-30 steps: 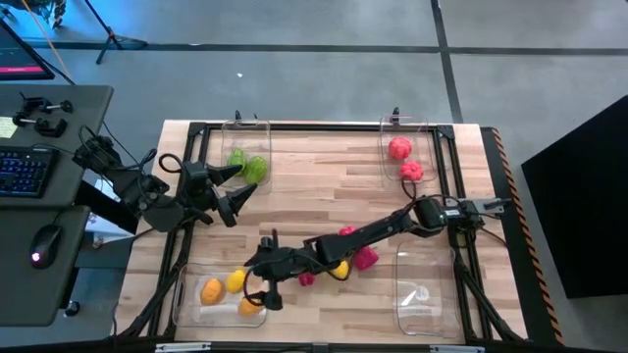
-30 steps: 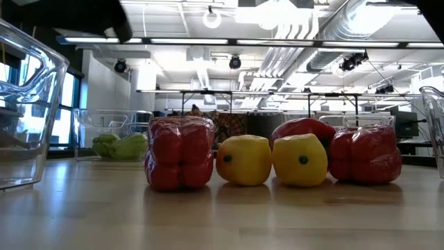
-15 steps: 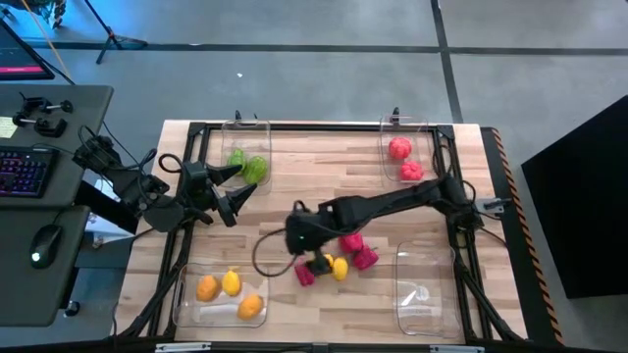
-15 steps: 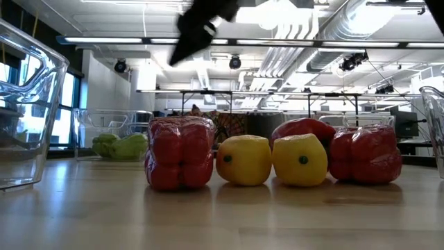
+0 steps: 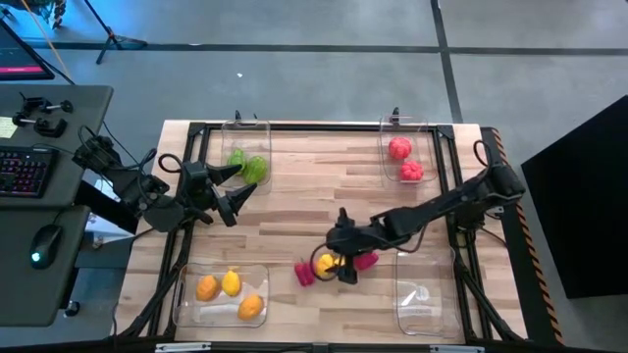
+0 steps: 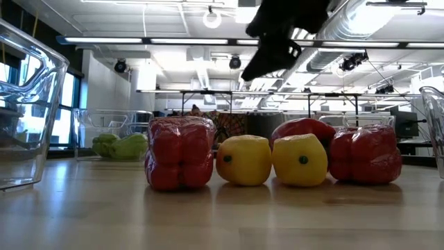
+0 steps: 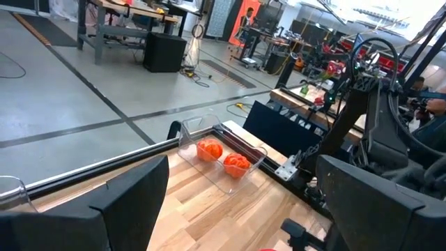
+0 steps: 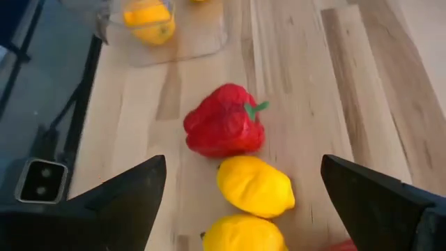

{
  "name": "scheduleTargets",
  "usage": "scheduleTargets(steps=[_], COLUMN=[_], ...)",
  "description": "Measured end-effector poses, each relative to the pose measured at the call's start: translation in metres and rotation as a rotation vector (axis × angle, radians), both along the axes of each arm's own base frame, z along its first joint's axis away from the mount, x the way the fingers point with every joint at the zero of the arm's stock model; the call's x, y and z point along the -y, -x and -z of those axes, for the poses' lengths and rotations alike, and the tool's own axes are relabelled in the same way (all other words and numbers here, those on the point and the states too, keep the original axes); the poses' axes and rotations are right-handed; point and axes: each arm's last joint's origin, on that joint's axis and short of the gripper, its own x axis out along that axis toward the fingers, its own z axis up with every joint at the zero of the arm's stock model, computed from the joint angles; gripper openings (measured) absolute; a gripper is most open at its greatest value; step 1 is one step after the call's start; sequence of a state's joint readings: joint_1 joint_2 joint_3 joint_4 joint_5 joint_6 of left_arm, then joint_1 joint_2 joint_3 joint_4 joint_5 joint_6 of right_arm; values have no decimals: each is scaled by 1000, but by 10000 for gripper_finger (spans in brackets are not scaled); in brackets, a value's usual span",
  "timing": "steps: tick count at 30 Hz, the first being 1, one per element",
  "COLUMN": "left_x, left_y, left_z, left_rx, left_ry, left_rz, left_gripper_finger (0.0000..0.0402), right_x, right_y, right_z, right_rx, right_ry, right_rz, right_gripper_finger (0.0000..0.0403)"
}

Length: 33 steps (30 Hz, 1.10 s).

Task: Sort produce into baskets
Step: Put the yellow lemon into the bottom left transparent bin

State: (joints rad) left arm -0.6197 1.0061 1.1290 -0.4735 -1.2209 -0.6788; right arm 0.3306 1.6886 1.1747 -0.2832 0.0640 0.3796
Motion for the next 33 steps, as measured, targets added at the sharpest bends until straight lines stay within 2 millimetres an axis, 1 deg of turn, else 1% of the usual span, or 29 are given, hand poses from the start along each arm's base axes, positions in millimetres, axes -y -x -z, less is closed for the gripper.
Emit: scheduleTargets(steps=[2,5,8,12,16,19,24,28,31,33], left_x=[0,0,0,0,0,0,0,-1,-1,-1], left_y=[0,0,0,0,0,0,0,0,0,0], left_z=[0,0,0,0,0,1,1,1,1,1], left_rx=[0,-1,-4,-4,-5,-8,-10,-10,-10,-11], left_ry=[0,-1,-3,-2,-3,-5,-7,-8,-8,-8], left_rz=[0,0,0,3,3,3,2,-5,-7,-6], left_gripper_finger=[351,351,351,351,351,351,351,351,351,351], right_x=[-2,-7,-10,-13,-15,-16,-17,-17,-17,-17], right_y=[0,-8,-16,-26,-30,-32,-36,-37,-38,-39], right_z=[2,1,14,31,52,63,72,84,89,89], right_rx=[7,22,-30,-81,-128,-151,-152,-184,-192,-191], right_ry=[34,100,169,210,249,275,284,290,291,279], right_rz=[-37,-131,-187,-223,-261,-289,-300,-303,-283,-242], right_gripper_finger=[371,371,371,371,371,371,371,367,353,334])
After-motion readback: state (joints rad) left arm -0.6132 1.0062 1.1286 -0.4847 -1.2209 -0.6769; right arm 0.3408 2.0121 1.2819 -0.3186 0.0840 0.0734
